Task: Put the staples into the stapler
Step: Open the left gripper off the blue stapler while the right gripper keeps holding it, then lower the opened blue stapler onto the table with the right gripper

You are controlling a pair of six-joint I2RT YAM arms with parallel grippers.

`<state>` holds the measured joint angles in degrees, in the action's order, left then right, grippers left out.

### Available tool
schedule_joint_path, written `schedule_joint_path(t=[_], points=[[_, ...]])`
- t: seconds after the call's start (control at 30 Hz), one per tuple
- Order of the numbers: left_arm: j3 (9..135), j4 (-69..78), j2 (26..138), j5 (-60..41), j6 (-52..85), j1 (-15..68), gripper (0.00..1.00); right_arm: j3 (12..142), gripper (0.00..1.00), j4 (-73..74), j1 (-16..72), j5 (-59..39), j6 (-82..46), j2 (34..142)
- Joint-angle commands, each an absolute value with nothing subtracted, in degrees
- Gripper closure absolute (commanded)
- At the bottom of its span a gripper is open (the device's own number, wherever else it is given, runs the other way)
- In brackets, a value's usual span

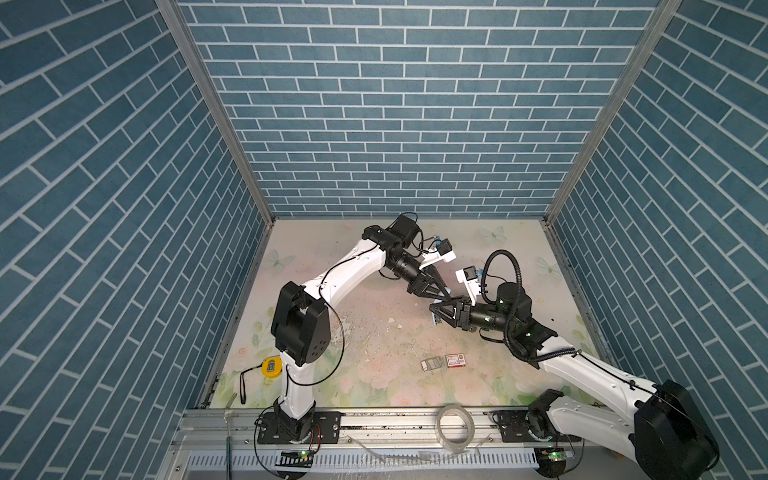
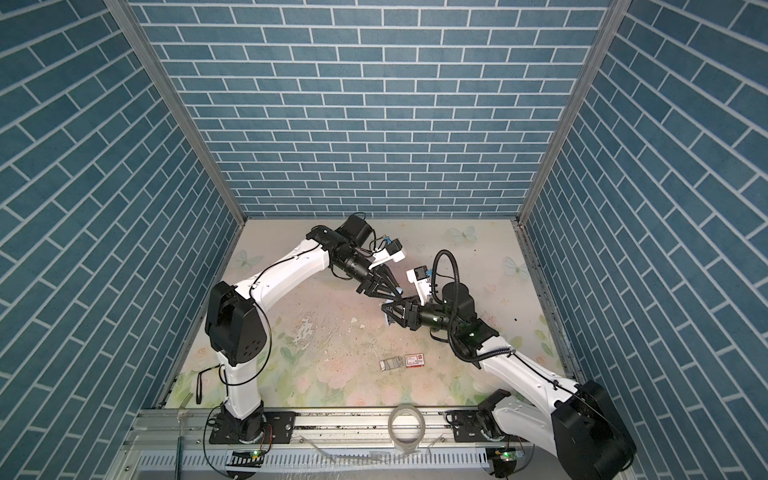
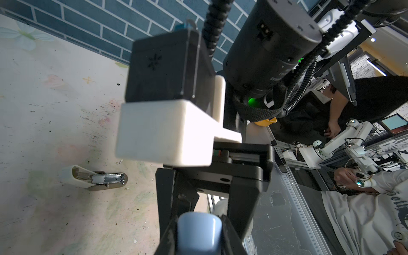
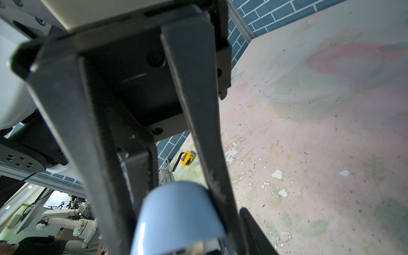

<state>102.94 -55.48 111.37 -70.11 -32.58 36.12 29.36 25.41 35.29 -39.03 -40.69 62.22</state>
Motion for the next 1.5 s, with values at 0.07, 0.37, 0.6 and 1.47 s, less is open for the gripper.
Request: schedule_joint_path(t=[0.07, 0.37, 0.6, 1.47], points=[[103.02, -55.49, 111.34, -73.17, -31.64, 36.15, 0.97, 30.52, 0.68, 27.54, 35.34, -37.12, -41.57, 63.02], [100.93, -52.82, 109.3, -70.92, -30.44, 36.12, 0.63, 30.41, 0.86, 25.76, 35.33, -34.25, -40.49, 62.11], [96.42, -45.99, 104.42, -61.78, -26.84, 33.94, 0.26, 30.59, 0.86, 18.59, 35.33, -31.57, -38.53, 59.2], [78.1, -30.63, 89.45, -23.13, -17.2, 17.84, 0.23, 50.98, 0.84, -19.01, 39.69, -6.34, -31.55, 83.22]])
